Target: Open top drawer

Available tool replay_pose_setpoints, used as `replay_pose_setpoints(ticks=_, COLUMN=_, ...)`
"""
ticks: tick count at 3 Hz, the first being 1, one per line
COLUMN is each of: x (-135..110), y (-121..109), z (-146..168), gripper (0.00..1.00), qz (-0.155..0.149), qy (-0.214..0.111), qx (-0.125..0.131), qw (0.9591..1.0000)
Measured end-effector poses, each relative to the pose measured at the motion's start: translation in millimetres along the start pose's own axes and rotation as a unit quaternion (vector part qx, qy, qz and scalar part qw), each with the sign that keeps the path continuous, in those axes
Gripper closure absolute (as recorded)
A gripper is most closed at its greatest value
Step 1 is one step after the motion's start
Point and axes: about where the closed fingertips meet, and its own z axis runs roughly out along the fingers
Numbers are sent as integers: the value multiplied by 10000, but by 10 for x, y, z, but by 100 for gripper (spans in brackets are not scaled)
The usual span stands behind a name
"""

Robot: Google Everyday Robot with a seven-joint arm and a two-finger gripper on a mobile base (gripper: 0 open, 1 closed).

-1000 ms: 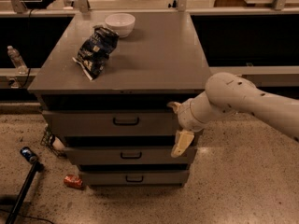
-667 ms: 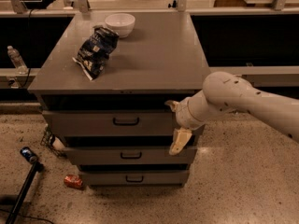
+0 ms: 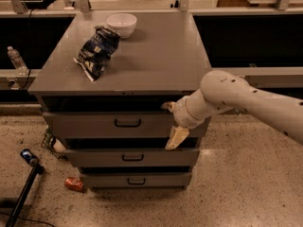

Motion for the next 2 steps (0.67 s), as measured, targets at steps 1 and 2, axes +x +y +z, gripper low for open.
replay_pose_setpoints(ticks=1, x=-7, y=22, z=-2, gripper=42, qz=-6, qy=-6, qx=-25, qw=10000)
replay_pose_setpoints(ticks=2, x=-47, y=105, z=-85, gripper=73, qz=12, qy=2, qx=-51, qw=10000)
